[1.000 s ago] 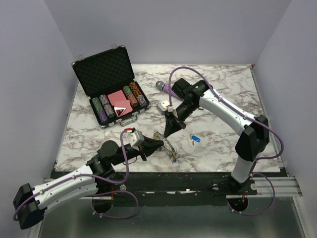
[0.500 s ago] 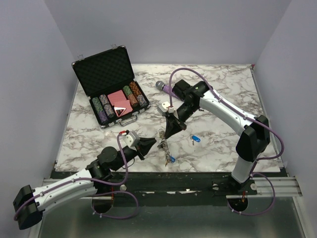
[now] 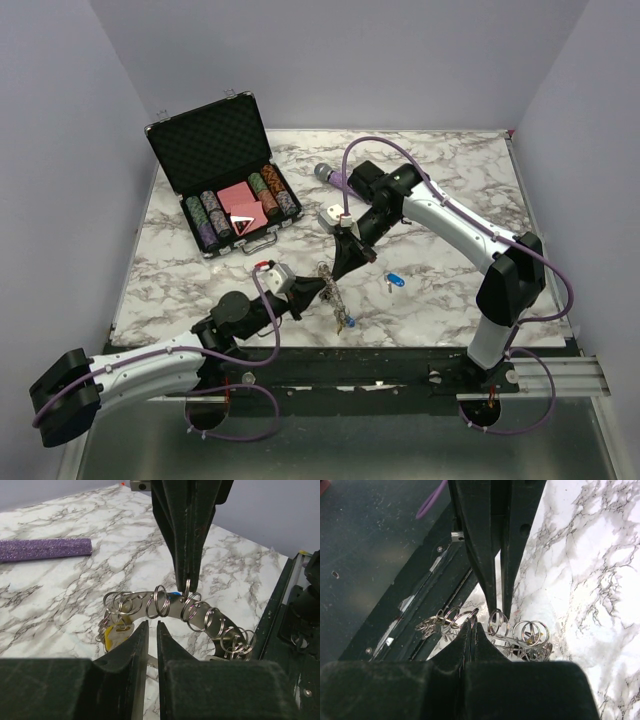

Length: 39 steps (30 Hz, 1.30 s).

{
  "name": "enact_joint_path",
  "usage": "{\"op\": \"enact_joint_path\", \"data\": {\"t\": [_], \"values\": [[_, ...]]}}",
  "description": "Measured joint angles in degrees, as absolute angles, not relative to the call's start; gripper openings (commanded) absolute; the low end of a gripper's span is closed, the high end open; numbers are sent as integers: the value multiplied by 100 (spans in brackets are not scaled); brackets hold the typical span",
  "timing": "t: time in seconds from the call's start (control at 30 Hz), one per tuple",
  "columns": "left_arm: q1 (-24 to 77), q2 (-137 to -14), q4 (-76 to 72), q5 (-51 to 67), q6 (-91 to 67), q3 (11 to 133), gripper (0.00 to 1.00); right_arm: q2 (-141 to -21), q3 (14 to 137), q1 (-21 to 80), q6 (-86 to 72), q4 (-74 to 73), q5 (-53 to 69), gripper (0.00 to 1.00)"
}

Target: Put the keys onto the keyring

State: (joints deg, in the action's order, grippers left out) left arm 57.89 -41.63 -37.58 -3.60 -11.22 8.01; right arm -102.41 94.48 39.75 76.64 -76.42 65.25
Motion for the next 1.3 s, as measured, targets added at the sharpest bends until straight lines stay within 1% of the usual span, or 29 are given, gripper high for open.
{"op": "enact_joint_path", "data": {"t": [0.17, 0.37, 0.47, 0.63, 0.7, 0.8, 1.1, 1.3], "values": [[5789, -4211, -4095, -10, -1208, 801, 26, -10241, 9426, 3975, 7679, -7644, 6528, 0], [5789, -4134, -4383, 298, -1345, 790, 27, -10241, 9411, 3975, 7699, -7644, 6528, 0], [5789, -4058, -4401, 333, -1389, 766, 30, -10241, 9411, 3975, 7701, -7642, 6528, 0], [5789, -3806, -4359, 336, -1417, 718, 31, -10241, 9411, 3975, 7706, -7642, 6530, 0], [5789, -3785, -4359, 353, -1413, 716, 29, -10241, 9411, 3975, 7703, -7642, 6532, 0], [5789, -3817, -4362, 405, -1417, 716, 24, -10241, 9408, 3975, 7703, -7642, 6532, 0], [5789, -3424, -4080, 552, -1577, 648, 24, -10241, 9400, 3975, 7703, -7660, 6569, 1], [5789, -3026, -3684, 154, -1605, 447, 18, -10241, 9397, 3975, 7703, -7660, 6573, 0]]}}
